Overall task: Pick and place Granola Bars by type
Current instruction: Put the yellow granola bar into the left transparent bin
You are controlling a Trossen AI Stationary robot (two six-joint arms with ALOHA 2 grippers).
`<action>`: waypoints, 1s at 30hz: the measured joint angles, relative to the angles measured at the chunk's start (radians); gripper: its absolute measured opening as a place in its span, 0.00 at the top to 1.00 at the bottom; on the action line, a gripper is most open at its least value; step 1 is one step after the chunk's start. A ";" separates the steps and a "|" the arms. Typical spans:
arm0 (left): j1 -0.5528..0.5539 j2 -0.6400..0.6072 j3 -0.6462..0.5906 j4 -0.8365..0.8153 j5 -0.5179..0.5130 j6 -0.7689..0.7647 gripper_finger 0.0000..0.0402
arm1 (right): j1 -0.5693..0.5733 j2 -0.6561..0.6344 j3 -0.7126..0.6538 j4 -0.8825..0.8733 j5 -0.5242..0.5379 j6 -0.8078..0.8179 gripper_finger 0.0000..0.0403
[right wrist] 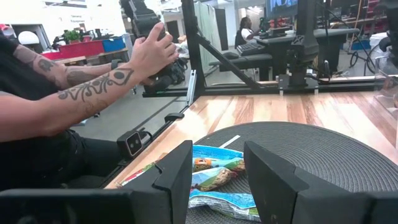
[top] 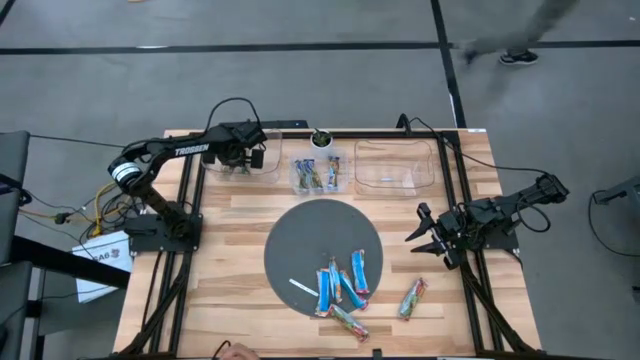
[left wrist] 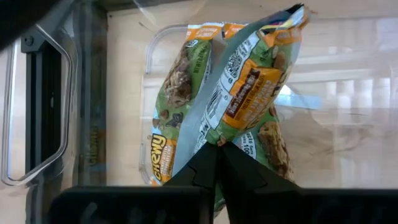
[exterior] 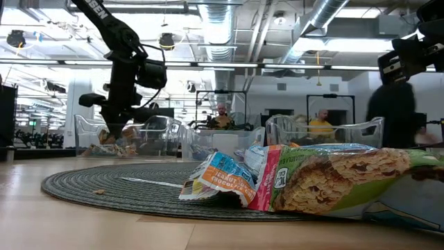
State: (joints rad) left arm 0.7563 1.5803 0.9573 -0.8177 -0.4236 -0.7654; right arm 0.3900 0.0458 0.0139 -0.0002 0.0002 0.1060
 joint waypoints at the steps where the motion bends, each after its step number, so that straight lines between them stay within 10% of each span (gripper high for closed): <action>1: 0.000 0.000 0.000 0.000 0.000 0.000 0.95 | 0.000 0.000 0.000 0.000 0.000 0.000 0.66; 11: 0.009 0.000 0.000 0.005 0.019 -0.032 0.78 | 0.000 0.000 0.000 0.000 0.000 0.000 0.66; 30: -0.151 -0.285 0.001 0.083 -0.002 0.237 0.77 | 0.000 0.000 0.000 0.000 0.000 0.000 0.66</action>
State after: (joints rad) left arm 0.6050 1.2957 0.9585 -0.7345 -0.4253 -0.5285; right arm 0.3897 0.0456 0.0139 -0.0002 0.0004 0.1059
